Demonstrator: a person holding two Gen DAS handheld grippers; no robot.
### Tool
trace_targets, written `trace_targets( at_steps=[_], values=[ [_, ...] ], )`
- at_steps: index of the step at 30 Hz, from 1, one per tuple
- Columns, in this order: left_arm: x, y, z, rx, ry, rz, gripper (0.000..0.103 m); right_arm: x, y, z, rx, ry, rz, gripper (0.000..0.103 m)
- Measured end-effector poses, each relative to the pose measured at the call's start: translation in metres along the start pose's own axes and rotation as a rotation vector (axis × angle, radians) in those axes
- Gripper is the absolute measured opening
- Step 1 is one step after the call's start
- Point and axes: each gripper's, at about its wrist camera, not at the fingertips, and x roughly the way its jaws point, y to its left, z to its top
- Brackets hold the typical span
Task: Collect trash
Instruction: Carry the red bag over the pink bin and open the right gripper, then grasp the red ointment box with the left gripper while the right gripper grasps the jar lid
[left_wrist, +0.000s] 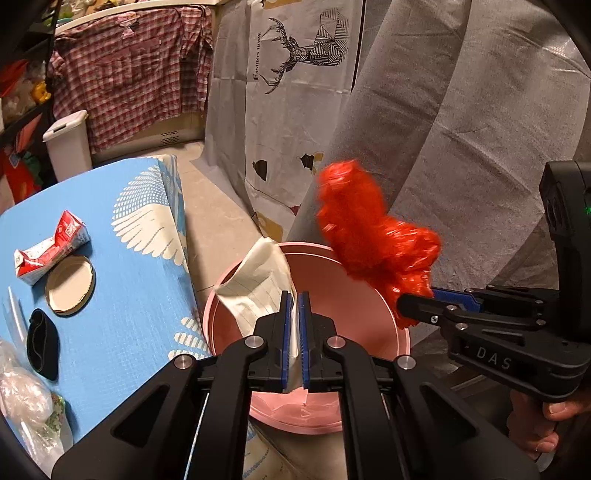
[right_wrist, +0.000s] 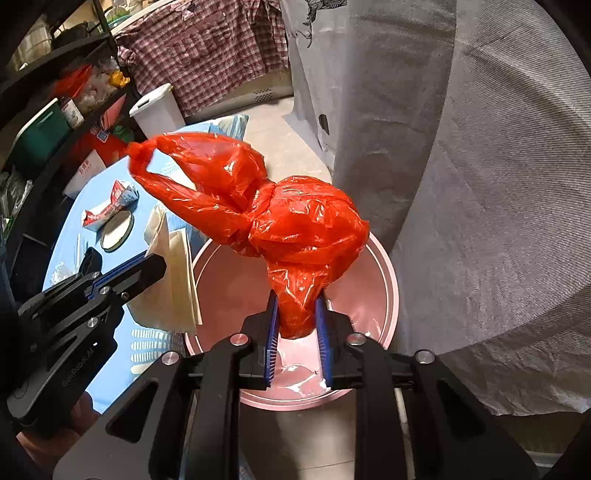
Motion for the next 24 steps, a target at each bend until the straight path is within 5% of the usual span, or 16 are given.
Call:
trace_targets(
  at_steps=[4,12,24],
  values=[
    [-0.003,0.005,0.001,-0.019,-0.01,0.023,0.028,-0.001,0.001,0.001,-0.005,-0.009,-0.018,0.036],
    [-0.024,0.012,0.005,-0.022,-0.047,0.034,0.027,-0.01,-0.001,0.003,0.002,-0.067,-0.015,0.036],
    [-0.116,0.062,0.016,-0.075,-0.177,0.119,0.026,-0.05,0.022,0.001,-0.053,-0.236,-0.007,0.036]
  ],
)
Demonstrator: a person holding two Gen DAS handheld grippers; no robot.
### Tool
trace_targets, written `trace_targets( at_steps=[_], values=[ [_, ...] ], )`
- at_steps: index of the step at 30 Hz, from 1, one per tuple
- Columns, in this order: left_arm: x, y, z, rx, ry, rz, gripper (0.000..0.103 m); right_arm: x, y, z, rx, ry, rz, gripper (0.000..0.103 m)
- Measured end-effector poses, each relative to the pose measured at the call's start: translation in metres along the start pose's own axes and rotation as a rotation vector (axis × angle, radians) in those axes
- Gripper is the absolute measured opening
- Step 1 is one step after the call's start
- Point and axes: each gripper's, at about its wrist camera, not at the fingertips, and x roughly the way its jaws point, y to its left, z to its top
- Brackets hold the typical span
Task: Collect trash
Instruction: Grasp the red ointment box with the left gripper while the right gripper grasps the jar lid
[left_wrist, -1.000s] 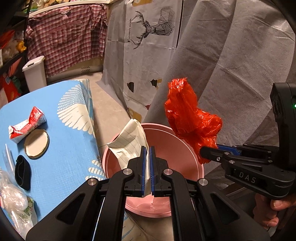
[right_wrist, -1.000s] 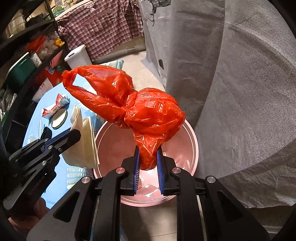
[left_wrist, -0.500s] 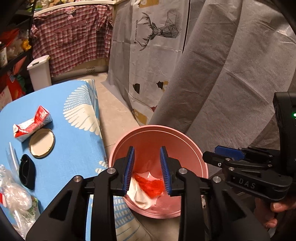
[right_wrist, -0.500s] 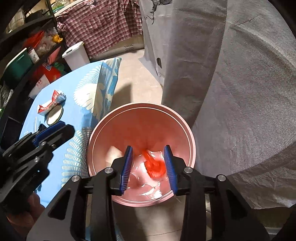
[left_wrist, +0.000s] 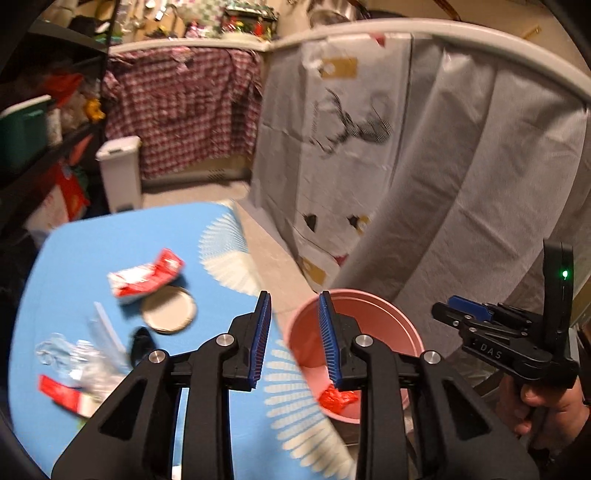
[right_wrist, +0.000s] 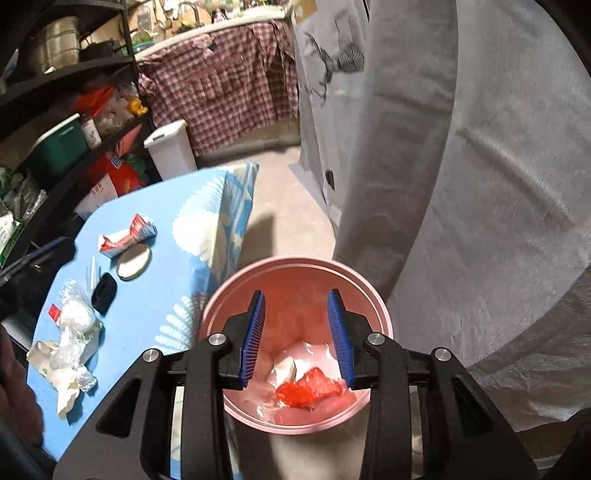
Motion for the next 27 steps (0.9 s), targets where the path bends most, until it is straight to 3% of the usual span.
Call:
trace_targets(
  at_steps=[6,12,16,24,27],
  values=[
    [-0.045,0.039,0.012,-0.044,-0.055,0.055,0.026,-0.024,0.02,0.002,-0.017,-0.067,0.035,0.035],
    [-0.095,0.08,0.024,-0.061,-0.112,0.145,0.026,-0.041,0.051,0.007,-0.044,-0.141,0.116,0.015],
    [-0.113,0.105,0.023,-0.055,-0.141,0.214,0.026,-0.041,0.076,0.014,-0.071,-0.156,0.168,0.009],
    [-0.093,0.167,-0.003,-0.342,-0.071,0.325,0.026,-0.017,0.126,0.021,-0.156,-0.145,0.228,0.008],
    [-0.092,0.173,-0.009,-0.368,-0.079,0.389,0.026,-0.001,0.138,0.022,-0.166,-0.143,0.241,0.008]
  ],
)
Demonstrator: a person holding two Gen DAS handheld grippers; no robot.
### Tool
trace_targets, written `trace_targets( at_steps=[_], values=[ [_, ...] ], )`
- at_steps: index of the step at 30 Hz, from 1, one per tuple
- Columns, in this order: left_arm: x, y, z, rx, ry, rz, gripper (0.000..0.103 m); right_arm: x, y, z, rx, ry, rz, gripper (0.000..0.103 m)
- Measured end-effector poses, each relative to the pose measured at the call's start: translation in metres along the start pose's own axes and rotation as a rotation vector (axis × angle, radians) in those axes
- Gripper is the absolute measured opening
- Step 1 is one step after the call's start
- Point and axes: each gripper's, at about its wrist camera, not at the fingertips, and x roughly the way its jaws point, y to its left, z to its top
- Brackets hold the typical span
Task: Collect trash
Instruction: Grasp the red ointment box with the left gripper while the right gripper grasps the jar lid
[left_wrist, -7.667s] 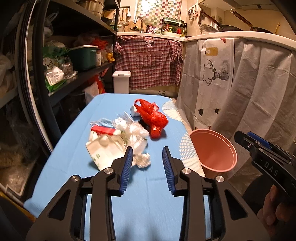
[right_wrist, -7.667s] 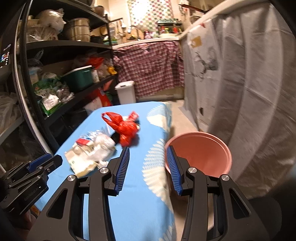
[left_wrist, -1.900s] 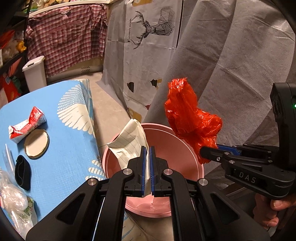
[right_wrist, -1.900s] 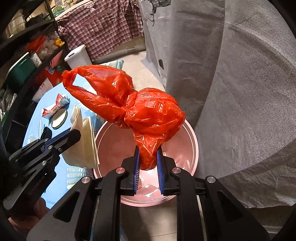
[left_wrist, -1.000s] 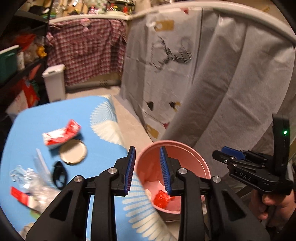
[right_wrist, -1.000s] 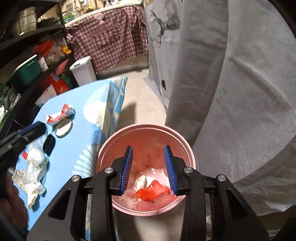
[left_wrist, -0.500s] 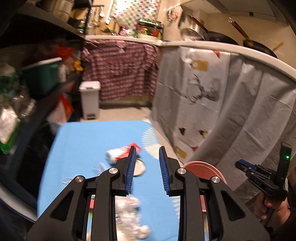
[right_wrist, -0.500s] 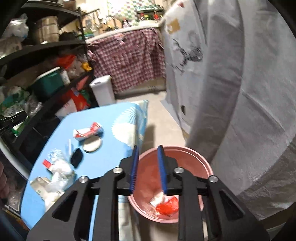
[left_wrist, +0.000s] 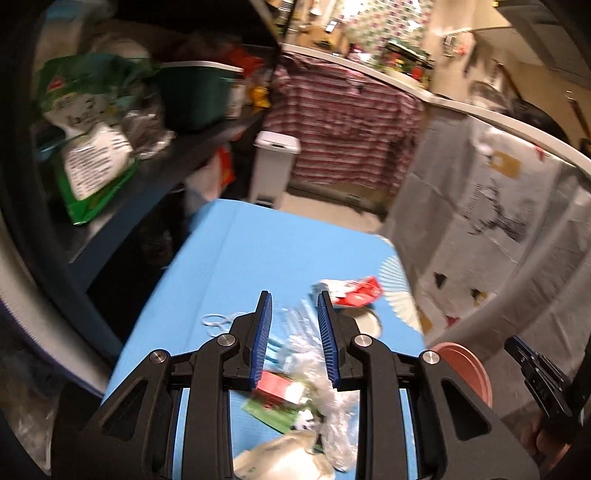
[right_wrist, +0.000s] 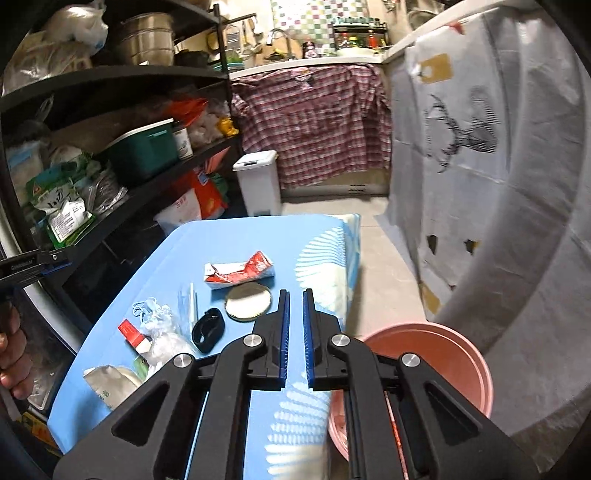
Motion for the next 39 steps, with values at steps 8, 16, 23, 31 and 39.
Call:
trace_targets(
  at_steps=[8,16,23,31,39],
  values=[
    [0.028,0.02,-0.022,-0.128,0.069,0.108,0.026,0.053,0.011,-0.003,0.019,0.029,0.033,0.009],
    [0.069,0.03,-0.043,-0.171,0.197,0.135,0.026,0.105,0.018,-0.01,0.033,0.087,0.071,0.01],
    [0.102,0.043,-0.058,-0.238,0.327,0.13,0.036,0.145,0.022,-0.018,0.028,0.163,0.095,0.01],
    [0.116,0.041,-0.059,-0.221,0.372,0.151,0.045,0.189,0.031,-0.027,0.036,0.264,0.111,0.01],
    [0.119,0.048,-0.059,-0.232,0.406,0.21,0.047,0.218,0.033,-0.031,0.04,0.309,0.073,0.015]
  ],
)
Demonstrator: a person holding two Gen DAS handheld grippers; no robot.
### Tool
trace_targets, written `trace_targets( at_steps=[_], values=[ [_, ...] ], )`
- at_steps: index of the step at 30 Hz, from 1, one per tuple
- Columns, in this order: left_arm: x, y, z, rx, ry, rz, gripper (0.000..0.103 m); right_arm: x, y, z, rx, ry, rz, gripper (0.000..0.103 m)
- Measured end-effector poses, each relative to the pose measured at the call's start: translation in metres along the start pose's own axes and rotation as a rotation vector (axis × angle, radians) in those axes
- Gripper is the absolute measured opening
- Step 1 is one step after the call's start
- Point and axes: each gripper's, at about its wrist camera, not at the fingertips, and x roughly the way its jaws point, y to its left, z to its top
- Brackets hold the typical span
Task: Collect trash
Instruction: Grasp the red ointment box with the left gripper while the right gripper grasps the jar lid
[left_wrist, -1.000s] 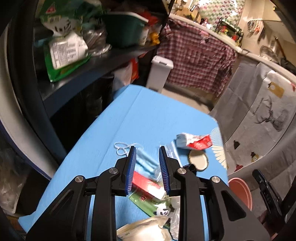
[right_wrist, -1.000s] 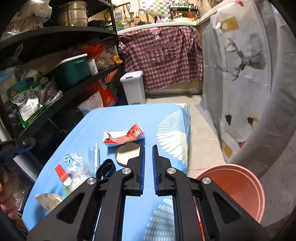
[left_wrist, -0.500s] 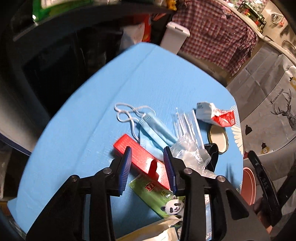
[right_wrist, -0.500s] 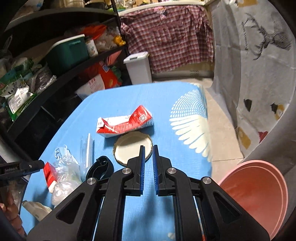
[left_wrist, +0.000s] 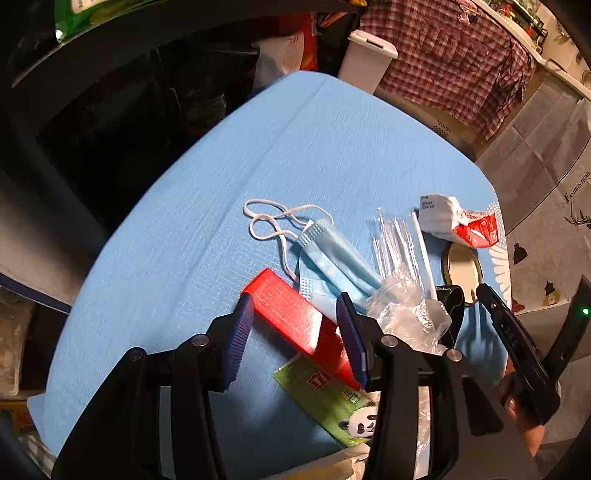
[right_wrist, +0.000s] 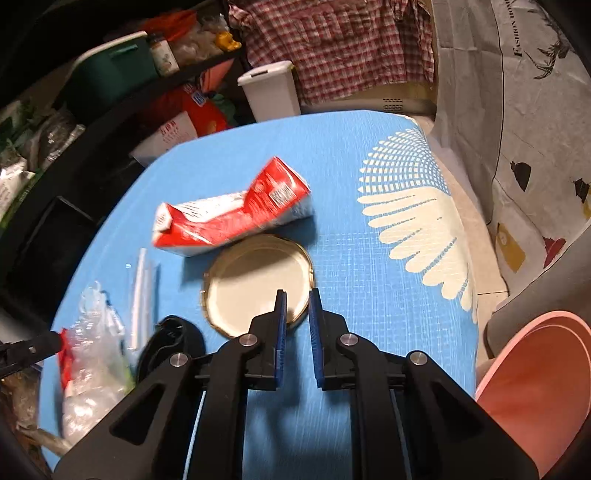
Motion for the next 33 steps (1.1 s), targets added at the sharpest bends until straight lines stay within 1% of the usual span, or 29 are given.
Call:
trace_targets(
  at_steps=[2,3,4,5,7,10,13,14,17,18,19,20,21,26,27,29,30,31,33],
  values=[
    [0.002,0.002,0.001,-0.006,0.007,0.014,0.047,0.002,0.001,0.001,-0.009,0.004,-0.017,0.014],
    [0.0,0.004,0.002,-0.01,-0.005,0.037,0.047,0.002,0.002,0.001,-0.014,0.004,-0.024,0.014],
    [-0.001,0.006,0.003,-0.016,-0.01,0.042,0.047,0.002,0.004,0.001,-0.024,0.003,-0.035,0.014],
    [-0.001,0.007,0.004,-0.022,-0.01,0.033,0.047,0.002,0.005,0.001,-0.031,0.002,-0.041,0.014],
    [0.003,0.007,0.006,-0.026,0.014,0.01,0.047,0.003,0.006,0.001,-0.046,0.002,-0.057,0.011],
    [0.01,0.006,0.006,-0.035,0.046,-0.018,0.047,0.001,0.004,0.001,-0.045,0.014,-0.055,0.007],
    [0.012,0.004,0.006,-0.033,0.043,-0.024,0.046,-0.002,0.002,-0.001,-0.053,0.024,-0.059,0.005],
    [0.012,0.004,0.006,-0.032,0.041,-0.027,0.044,-0.004,0.002,-0.001,-0.057,0.027,-0.06,0.005],
    [0.009,0.001,0.008,-0.017,0.025,-0.042,0.033,-0.01,-0.002,-0.005,-0.069,0.036,-0.059,0.003],
    [0.007,-0.002,0.009,-0.002,0.011,-0.042,0.019,-0.012,-0.003,-0.006,-0.075,0.04,-0.058,0.003],
    [0.005,-0.004,0.009,0.013,-0.003,-0.043,0.014,-0.014,-0.004,-0.008,-0.08,0.042,-0.057,0.003],
    [0.003,-0.009,0.009,0.038,-0.017,-0.04,0.01,-0.016,-0.005,-0.009,-0.087,0.046,-0.054,0.003],
    [0.003,-0.01,0.009,0.049,-0.021,-0.042,0.008,-0.019,-0.007,-0.011,-0.095,0.052,-0.051,0.003],
    [-0.002,-0.01,0.014,0.056,-0.026,-0.027,0.008,-0.025,-0.009,-0.021,-0.12,0.082,-0.036,0.004],
    [-0.003,-0.01,0.013,0.067,-0.027,-0.026,0.011,-0.027,-0.009,-0.023,-0.126,0.087,-0.036,0.004],
    [-0.005,-0.014,0.009,0.107,-0.018,-0.001,0.032,-0.028,-0.01,-0.025,-0.133,0.092,-0.031,0.007],
    [-0.005,-0.013,0.008,0.113,-0.021,0.01,0.047,-0.029,-0.01,-0.025,-0.136,0.097,-0.029,0.007],
    [-0.006,-0.012,0.007,0.115,-0.023,0.028,0.05,-0.029,-0.01,-0.026,-0.135,0.099,-0.029,0.007],
    [-0.004,-0.007,0.006,0.115,-0.01,0.038,0.05,-0.029,-0.011,-0.026,-0.129,0.103,-0.027,0.007]
  ],
)
